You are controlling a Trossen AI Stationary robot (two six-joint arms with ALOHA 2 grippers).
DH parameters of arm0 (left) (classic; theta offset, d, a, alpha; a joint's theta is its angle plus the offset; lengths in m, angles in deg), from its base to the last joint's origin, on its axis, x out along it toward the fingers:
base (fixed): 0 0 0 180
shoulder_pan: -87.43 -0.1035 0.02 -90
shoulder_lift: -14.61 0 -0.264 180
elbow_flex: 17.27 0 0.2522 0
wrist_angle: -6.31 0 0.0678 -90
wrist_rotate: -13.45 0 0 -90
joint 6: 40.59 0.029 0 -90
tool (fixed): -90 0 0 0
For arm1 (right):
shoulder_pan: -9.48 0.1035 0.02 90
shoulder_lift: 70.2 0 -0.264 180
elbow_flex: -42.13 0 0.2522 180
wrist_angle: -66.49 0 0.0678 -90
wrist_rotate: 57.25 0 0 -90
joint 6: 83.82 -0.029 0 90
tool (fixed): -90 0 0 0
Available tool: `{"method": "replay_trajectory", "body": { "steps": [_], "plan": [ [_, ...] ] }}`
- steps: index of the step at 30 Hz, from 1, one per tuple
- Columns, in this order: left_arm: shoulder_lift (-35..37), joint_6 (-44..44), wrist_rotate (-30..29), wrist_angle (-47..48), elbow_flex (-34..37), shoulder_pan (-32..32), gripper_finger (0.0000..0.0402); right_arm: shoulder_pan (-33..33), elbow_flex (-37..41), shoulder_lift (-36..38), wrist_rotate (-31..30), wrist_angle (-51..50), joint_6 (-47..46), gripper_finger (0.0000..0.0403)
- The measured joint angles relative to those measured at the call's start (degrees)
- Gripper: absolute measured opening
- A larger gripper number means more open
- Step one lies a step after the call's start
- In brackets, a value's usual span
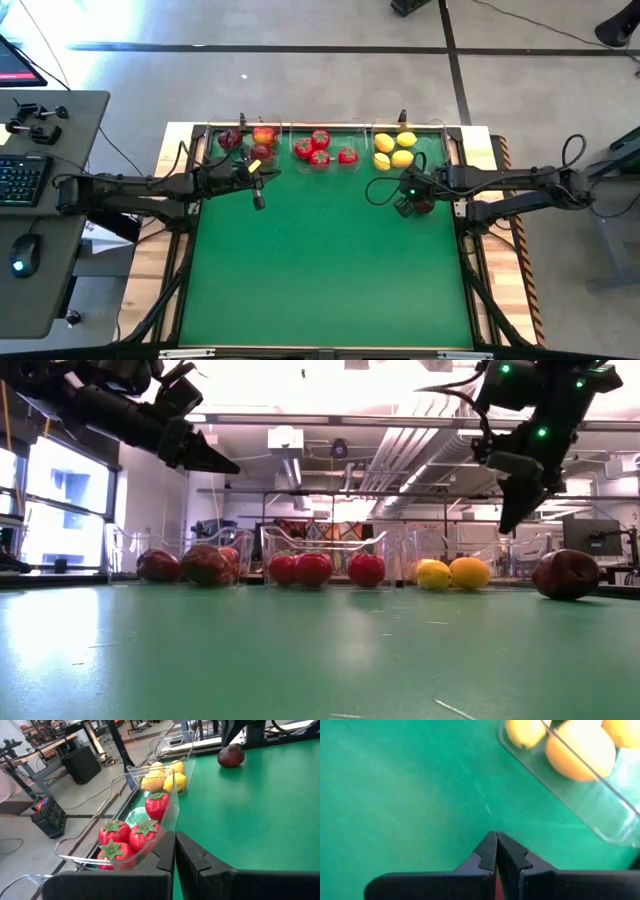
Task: Sort produce into baskets
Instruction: Put the apple into the left transparent bin
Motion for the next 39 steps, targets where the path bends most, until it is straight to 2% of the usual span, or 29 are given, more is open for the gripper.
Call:
{"method": "replay_trajectory", "body": {
  "steps": [4,7,13,18,22,26,34,39],
  "plan": [
    [0.00,-0.02,0.02,0.06,-0.01,0.00,0.0000,-0.48,-0.12,0.00,2.92,1.15,2.58,0.0000],
    [-0.02,-0.02,0.00,0.46,-0.01,0.00,0.0000,-0.23,-0.12,-0.02,4.70,-1.63,-0.06,0.0003],
    [-0.02,0.00,0.00,0.48,-0.01,0.00,0.0000,2.57,-0.12,-0.01,1.70,-10.75,-6.85,0.0038],
    [-0.02,0.00,0.00,0.43,0.01,0.00,0.0000,2.99,-0.11,-0.02,-1.58,-18.34,-16.17,0.0056],
    [-0.02,-0.29,0.00,0.44,0.00,0.00,0.0000,2.99,0.53,-0.01,-0.76,-23.19,-22.74,0.0044],
    [-0.02,-0.37,0.00,0.45,-0.01,0.00,0.0000,3.49,1.67,-0.02,0.20,-22.88,-23.26,0.0025],
    [-0.02,-0.11,0.00,0.44,-0.01,-0.02,0.0000,8.34,1.41,-0.02,-6.47,-21.40,-27.24,0.0002],
    [-0.02,-0.11,0.00,0.45,-0.01,0.00,0.0000,11.07,2.45,-0.01,-6.43,-18.44,-29.48,0.0000]
  ]
}}
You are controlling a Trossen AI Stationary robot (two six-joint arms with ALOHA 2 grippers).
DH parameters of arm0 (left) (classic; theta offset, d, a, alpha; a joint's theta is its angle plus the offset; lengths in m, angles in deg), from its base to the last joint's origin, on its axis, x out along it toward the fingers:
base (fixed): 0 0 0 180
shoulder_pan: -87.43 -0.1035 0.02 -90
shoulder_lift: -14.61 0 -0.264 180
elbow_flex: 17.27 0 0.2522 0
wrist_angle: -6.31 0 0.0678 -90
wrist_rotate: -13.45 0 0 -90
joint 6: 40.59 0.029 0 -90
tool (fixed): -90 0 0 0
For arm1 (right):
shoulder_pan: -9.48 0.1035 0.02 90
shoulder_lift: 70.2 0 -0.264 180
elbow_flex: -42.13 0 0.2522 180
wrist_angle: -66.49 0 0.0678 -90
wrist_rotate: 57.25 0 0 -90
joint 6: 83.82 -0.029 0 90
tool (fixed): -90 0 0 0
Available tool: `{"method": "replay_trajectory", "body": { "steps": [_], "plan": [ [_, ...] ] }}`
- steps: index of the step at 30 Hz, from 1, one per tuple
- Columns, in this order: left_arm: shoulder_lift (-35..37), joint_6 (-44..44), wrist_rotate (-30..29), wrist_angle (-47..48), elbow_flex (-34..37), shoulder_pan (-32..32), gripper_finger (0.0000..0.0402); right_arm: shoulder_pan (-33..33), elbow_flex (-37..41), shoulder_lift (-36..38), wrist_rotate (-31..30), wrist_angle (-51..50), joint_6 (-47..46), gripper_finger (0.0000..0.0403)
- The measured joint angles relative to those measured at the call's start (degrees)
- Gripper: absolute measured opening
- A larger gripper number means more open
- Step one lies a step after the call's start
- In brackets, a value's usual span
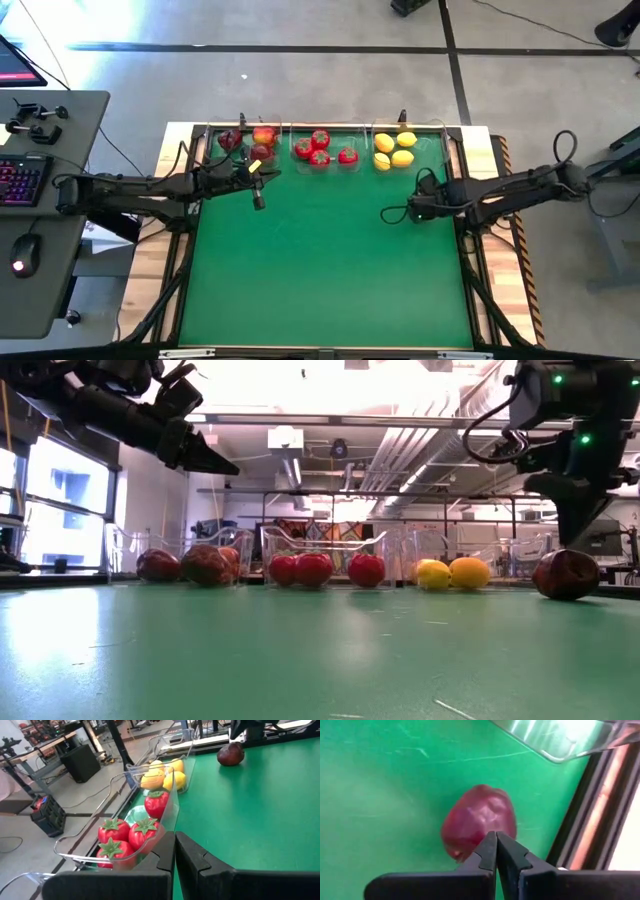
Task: Sort produce into baskets
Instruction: Put the apple into the left transparent bin
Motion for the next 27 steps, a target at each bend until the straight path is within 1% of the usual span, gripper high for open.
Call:
{"method": "replay_trajectory", "body": {
  "steps": [9,15,21,27],
  "plan": [
    [0.00,-0.28,0.00,0.07,0.01,-0.01,0.0000,5.26,0.19,0.01,-1.57,1.05,-4.72,0.0000],
    [0.00,-0.33,0.00,0.07,0.00,0.00,0.0000,5.41,0.19,0.01,-3.49,0.80,-6.11,0.0000],
    [0.00,-0.37,0.00,0.07,0.01,-0.02,0.0000,5.41,0.19,-0.25,-2.95,0.78,-6.07,0.0000],
    [0.00,-0.37,0.00,0.04,0.00,-0.02,0.0000,5.41,0.19,-3.17,-2.19,0.56,-5.87,0.0000]
  ]
}}
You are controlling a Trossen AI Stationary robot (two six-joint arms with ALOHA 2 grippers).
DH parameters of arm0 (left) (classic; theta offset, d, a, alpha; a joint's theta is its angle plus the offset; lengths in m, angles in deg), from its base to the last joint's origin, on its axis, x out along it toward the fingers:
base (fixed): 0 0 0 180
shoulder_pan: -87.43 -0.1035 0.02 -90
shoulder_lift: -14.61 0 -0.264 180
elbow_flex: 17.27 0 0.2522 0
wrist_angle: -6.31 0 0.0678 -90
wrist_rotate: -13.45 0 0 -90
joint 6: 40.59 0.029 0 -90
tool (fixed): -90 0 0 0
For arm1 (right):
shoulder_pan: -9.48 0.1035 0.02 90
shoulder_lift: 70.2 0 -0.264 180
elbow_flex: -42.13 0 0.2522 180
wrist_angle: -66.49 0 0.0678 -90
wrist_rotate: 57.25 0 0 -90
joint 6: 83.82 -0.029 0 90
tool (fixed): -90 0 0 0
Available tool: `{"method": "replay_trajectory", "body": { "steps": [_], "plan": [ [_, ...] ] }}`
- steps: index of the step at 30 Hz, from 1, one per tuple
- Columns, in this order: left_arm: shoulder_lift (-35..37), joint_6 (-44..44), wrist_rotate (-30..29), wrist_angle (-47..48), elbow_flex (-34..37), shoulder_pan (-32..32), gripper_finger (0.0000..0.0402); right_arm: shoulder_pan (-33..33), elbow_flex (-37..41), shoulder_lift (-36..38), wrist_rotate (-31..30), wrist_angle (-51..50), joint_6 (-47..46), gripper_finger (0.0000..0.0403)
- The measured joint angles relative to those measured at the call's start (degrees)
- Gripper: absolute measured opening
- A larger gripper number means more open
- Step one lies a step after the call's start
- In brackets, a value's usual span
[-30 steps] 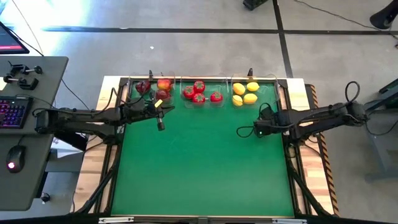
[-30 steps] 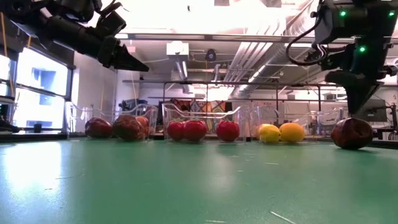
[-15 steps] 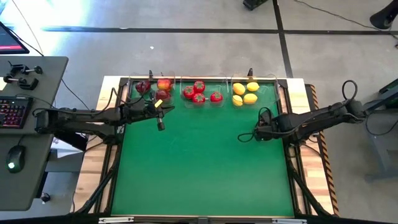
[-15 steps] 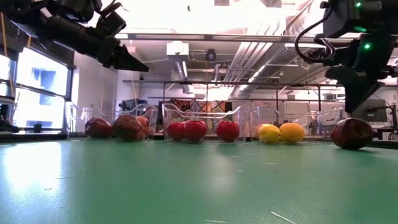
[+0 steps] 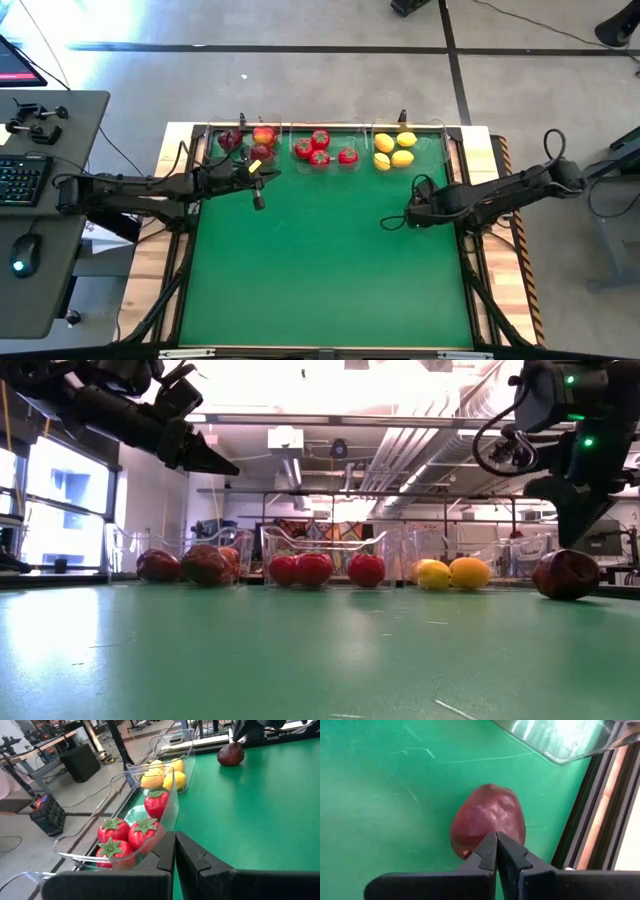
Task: Sort produce into baskets
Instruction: Put the apple into the left transparent bin
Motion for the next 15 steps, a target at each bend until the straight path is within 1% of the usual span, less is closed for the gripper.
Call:
{"method": "replay_trajectory", "body": {
  "steps": [8,15],
  "plan": [
    [0.00,0.00,0.00,0.00,0.01,0.01,0.0000,-0.48,-0.09,-2.72,0.64,0.49,0.39,0.0000],
    [0.00,0.03,0.00,0.00,0.01,-0.01,0.0000,2.44,-0.09,-2.72,1.21,0.78,-1.81,0.0000]
  ]
}}
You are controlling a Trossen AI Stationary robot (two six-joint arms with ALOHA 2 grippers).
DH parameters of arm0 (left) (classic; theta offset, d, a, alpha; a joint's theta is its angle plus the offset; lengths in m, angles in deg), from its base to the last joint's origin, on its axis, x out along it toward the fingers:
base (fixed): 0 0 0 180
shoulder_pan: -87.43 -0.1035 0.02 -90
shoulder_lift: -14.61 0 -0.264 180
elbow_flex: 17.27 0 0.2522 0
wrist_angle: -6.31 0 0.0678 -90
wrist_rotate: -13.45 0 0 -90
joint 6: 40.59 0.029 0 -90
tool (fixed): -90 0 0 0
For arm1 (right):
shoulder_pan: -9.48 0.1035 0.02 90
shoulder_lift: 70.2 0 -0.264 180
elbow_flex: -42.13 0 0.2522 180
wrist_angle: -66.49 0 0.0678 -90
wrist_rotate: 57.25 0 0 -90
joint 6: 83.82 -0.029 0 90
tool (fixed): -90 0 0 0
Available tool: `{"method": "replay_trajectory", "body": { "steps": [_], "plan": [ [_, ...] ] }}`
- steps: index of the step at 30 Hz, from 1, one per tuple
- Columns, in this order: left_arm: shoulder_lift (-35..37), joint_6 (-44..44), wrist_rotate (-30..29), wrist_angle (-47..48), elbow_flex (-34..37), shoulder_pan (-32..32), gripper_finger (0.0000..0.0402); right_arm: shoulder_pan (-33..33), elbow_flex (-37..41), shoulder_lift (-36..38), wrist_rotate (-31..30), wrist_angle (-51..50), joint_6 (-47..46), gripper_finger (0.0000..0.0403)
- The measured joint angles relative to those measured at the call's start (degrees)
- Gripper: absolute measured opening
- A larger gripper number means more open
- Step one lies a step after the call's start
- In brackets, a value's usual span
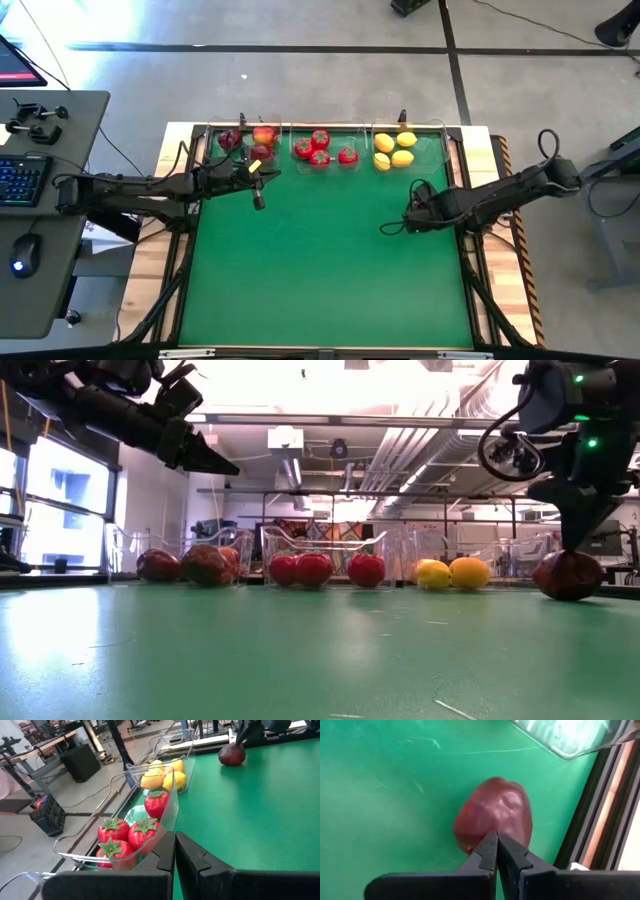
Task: Sort produce into baskets
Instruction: Put the apple into the left transparent bin
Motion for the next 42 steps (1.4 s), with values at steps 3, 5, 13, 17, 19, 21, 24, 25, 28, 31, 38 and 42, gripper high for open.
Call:
{"method": "replay_trajectory", "body": {
  "steps": [3,5,13,17,19,21,24,25,28,31,38,42],
  "plan": [
    [0.00,-0.01,0.00,0.00,0.01,0.01,0.0000,2.18,0.02,-0.02,0.37,0.10,-2.02,0.0000],
    [0.00,-0.01,0.00,0.00,-0.01,0.00,0.0000,3.94,0.02,-0.02,0.83,0.22,-3.70,0.0000],
    [0.00,-0.01,-0.02,0.00,-0.01,0.00,0.0000,10.60,0.11,-0.11,3.59,0.76,-8.80,0.0000],
    [0.00,-0.01,-0.02,0.00,-0.01,0.01,0.0000,11.80,0.11,-0.09,5.16,1.85,-8.96,0.0000],
    [0.00,-0.01,-0.02,-0.02,-0.01,0.02,0.0000,11.89,0.11,-0.09,5.69,2.02,-8.96,0.0000],
    [0.00,-0.01,-0.02,-0.01,0.00,0.01,0.0000,11.88,0.10,-0.09,5.57,1.96,-8.70,0.0000],
    [0.00,-0.03,-0.02,-0.04,-0.01,0.01,0.0000,11.31,-1.36,-0.09,2.69,-0.73,-8.26,0.0000],
    [0.00,-0.03,-0.02,-0.04,-0.01,0.00,0.0000,10.75,-2.37,-0.07,0.97,-2.45,-8.43,0.0000],
    [0.00,-0.03,-0.02,-0.07,0.00,0.00,0.0000,8.12,-5.39,-0.05,-3.45,-9.33,-10.46,0.0000],
    [0.00,-0.03,-0.02,-0.08,-0.01,0.01,0.0000,4.00,-6.38,-0.04,-4.15,-12.92,-10.50,0.0000],
    [0.00,-0.03,-0.02,-0.09,0.01,0.00,0.0000,-5.43,-3.26,-0.07,-3.62,-8.98,-1.94,0.0000],
    [0.01,-0.03,-0.02,-0.08,-0.01,0.01,0.0000,-9.81,-3.21,-0.07,-6.44,-8.63,1.76,0.0000]
  ]
}}
